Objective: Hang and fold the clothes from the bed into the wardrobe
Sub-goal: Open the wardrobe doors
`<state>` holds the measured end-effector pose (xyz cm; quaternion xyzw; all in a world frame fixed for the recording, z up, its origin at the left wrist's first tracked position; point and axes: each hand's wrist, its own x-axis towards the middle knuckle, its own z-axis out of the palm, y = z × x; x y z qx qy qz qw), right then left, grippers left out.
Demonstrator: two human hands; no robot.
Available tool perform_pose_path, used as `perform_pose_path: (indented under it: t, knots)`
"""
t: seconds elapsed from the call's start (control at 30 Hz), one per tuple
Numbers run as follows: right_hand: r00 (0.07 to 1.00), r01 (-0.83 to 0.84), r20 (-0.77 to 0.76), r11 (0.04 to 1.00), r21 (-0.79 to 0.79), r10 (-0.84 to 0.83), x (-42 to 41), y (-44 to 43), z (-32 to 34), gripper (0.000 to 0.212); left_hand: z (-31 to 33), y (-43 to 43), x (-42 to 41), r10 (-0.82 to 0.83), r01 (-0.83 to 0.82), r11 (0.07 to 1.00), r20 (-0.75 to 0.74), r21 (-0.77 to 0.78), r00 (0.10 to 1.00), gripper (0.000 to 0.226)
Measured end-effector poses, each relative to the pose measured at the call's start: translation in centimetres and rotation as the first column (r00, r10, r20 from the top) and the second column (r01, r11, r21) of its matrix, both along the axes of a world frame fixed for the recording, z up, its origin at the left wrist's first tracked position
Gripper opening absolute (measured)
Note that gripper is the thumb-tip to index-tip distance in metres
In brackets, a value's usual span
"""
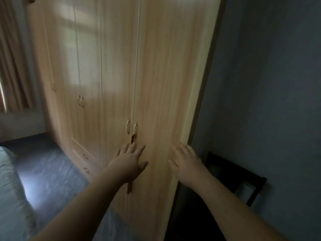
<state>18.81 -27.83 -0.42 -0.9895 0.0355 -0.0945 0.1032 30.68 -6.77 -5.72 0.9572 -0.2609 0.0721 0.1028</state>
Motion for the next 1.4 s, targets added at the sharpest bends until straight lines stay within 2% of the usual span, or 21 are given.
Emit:
perform_pose_path:
  t: [0.17, 0.3, 0.47, 0.6, 0.8, 0.93, 1.07, 1.2, 1.3, 1.4]
  knots:
    - [0.998, -0.069, 0.001, 0.996, 0.048, 0.069, 13.5, 0.2, -1.1, 0.067, -0.1, 1.4, 9.2, 0.116, -0.115, 0.993, -0.037, 0.027, 0.993, 0.073]
    - [0.973, -0.231, -0.004, 0.972, 0.033, 0.231, 23.0, 2.1, -2.4, 0.068, 0.3, 4.4, 14.8, 0.244, -0.242, 0.968, -0.034, 0.066, 0.969, 0.072]
    - [0.912, -0.41, -0.003, 0.911, 0.041, 0.41, 35.2, 7.7, -4.5, 0.074, -0.6, 10.4, 21.4, 0.454, -0.452, 0.889, -0.024, 0.069, 0.89, 0.073]
    - [0.852, -0.521, -0.036, 0.853, 0.044, 0.522, 44.9, 13.3, -6.6, 0.071, -1.6, 14.5, 27.4, 0.562, -0.555, 0.826, -0.06, 0.102, 0.825, 0.073]
    - [0.687, -0.724, -0.022, 0.686, 0.074, 0.727, 59.5, 21.5, -6.3, 0.066, -0.3, 21.9, 37.1, 0.75, -0.742, 0.662, -0.079, 0.112, 0.657, 0.071]
    - [0.614, -0.773, -0.032, 0.609, 0.179, 0.789, 67.2, 27.5, -5.9, 0.065, 0.5, 26.3, 41.4, 0.839, -0.826, 0.544, -0.065, 0.148, 0.54, 0.071]
    - [0.596, -0.776, -0.016, 0.581, 0.246, 0.803, 73.3, 32.9, -5.6, 0.065, 0.6, 29.4, 45.5, 0.885, -0.872, 0.465, -0.105, 0.152, 0.453, 0.071]
    - [0.627, -0.747, -0.042, 0.615, 0.252, 0.778, 79.2, 36.4, -6.0, 0.065, 0.0, 33.0, 50.9, 0.872, -0.863, 0.487, -0.124, 0.134, 0.473, 0.07]
    - [0.633, -0.752, -0.014, 0.62, 0.223, 0.774, 83.7, 39.3, -6.4, 0.066, -1.1, 36.4, 55.8, 0.852, -0.84, 0.523, -0.082, 0.143, 0.517, 0.07]
    - [0.665, -0.723, -0.025, 0.652, 0.226, 0.746, 88.0, 42.7, -7.0, 0.065, -1.8, 40.6, 60.8, 0.838, -0.828, 0.545, -0.121, 0.132, 0.532, 0.071]
